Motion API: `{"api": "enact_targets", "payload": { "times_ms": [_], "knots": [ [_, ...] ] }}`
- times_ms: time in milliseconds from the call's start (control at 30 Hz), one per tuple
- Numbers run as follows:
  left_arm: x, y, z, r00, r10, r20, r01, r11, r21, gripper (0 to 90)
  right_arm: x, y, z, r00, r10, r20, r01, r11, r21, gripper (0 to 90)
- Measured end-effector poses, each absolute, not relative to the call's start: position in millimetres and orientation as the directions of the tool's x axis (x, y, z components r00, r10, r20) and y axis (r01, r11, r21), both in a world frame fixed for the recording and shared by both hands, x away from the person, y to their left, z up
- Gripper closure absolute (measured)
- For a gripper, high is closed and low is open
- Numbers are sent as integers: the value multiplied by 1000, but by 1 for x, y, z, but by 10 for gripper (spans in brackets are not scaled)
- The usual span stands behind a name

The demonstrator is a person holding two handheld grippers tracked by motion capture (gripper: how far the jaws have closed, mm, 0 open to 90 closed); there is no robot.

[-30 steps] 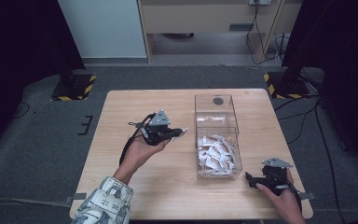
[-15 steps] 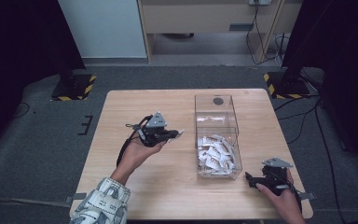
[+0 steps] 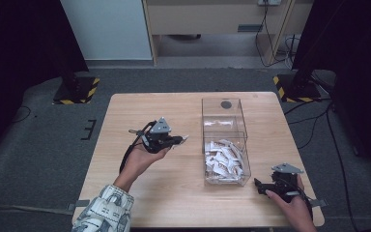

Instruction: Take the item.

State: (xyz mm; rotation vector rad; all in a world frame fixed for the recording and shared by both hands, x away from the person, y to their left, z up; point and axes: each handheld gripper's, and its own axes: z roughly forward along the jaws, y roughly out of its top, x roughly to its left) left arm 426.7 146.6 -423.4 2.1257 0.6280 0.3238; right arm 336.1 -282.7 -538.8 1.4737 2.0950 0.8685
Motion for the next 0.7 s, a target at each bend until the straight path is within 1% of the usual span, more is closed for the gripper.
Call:
{"api": "enact_targets", "payload": {
  "times_ms": [700],
  "knots": [
    [421, 159, -447, 829, 559, -3, 343, -503, 793, 899, 336, -283, -539, -340, 940, 6, 669, 237, 704, 8]
  ]
}}
